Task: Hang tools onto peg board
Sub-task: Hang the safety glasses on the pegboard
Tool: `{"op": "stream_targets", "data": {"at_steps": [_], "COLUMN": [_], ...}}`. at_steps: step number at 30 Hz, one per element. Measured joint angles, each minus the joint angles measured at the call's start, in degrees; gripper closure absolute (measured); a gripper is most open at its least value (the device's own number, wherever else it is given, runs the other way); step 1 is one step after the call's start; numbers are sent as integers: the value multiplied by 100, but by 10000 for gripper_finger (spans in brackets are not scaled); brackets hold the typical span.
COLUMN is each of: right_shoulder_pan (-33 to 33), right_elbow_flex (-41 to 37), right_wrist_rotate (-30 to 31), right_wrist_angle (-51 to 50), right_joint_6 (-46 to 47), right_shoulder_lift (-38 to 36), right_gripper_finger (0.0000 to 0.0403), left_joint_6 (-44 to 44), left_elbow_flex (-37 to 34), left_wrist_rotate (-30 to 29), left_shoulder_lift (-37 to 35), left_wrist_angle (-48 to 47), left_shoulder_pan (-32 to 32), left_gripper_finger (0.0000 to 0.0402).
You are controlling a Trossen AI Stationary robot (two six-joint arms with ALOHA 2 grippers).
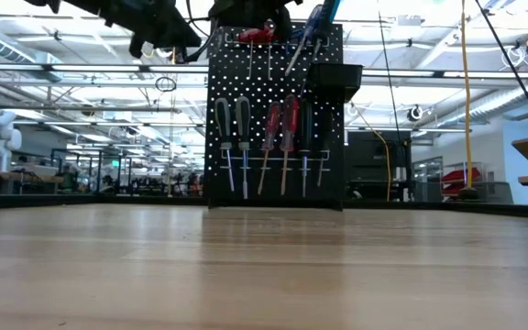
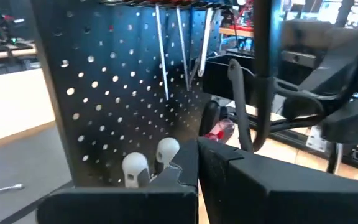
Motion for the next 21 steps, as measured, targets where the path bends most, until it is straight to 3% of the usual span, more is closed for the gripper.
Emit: {"op": "stream_targets", "data": {"at_steps": [3, 15, 21], "right_shoulder_pan": [0, -12, -210], "right_elbow_flex": [0, 0, 0], "right_wrist_rotate": [0, 307, 283], "right_wrist_angle": [1, 129, 224], "right_joint_6": [17, -59, 294], "right_shoulder_lift": [0, 0, 0], "right_gripper_finger": [321, 321, 327], "left_joint_6": [158, 693, 720], "left_elbow_flex": [0, 0, 0], "left_wrist_rotate": [-63, -1487, -1530], "left_shoulder_lift": [-4, -819, -1573], "left_wrist_angle": [-38, -738, -1267], "left_shoulder_pan": [0, 0, 0], "left_gripper_finger": [400, 400, 400]}}
